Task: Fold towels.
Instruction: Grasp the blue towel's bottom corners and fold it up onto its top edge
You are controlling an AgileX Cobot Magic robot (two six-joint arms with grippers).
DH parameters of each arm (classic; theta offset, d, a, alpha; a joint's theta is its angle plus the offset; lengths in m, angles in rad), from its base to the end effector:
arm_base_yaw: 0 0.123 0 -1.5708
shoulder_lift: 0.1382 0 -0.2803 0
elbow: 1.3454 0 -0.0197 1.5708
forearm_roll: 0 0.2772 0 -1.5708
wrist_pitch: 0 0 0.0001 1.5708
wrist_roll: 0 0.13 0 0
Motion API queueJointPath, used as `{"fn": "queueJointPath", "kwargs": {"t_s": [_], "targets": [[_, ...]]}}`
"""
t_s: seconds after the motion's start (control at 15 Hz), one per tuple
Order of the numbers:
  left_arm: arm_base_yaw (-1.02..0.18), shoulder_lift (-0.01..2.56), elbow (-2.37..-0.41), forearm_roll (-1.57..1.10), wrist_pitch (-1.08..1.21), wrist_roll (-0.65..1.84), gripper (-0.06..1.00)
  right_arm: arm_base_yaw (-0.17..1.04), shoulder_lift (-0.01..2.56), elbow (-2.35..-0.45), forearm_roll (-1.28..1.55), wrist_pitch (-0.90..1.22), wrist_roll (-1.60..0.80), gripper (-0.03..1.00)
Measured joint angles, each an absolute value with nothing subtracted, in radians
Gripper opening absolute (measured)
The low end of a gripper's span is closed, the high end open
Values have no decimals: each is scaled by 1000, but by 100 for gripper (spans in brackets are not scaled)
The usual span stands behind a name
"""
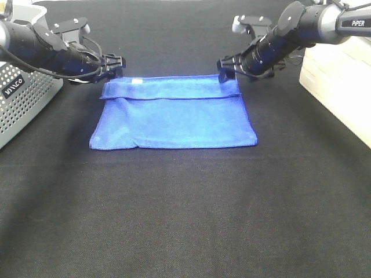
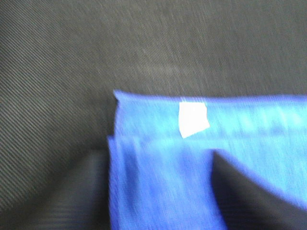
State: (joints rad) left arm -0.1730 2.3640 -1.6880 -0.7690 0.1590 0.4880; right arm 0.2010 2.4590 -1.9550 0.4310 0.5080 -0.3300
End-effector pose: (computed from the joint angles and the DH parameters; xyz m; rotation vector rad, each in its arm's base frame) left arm 0.5540 -0.1114 0.0691 -0.0580 2.2943 -0.3593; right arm 0.5648 0.1421 0.0754 -0.2733 2.4494 0.3618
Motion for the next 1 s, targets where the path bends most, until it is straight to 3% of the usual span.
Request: {"fn": "queueJointPath", "kwargs": {"t_s": [0.4, 0.67, 1.0], "targets": [[-172, 2267, -1689, -637, 461, 457, 73, 201, 2370, -1961, 367, 790, -286, 79], [-172, 2259, -1690, -468, 703, 142, 71, 201, 2360, -1927, 356, 1008, -130, 79], [-172, 2147, -1484, -352, 705, 0, 71, 201, 2210, -1582, 353, 872, -125, 78]]}}
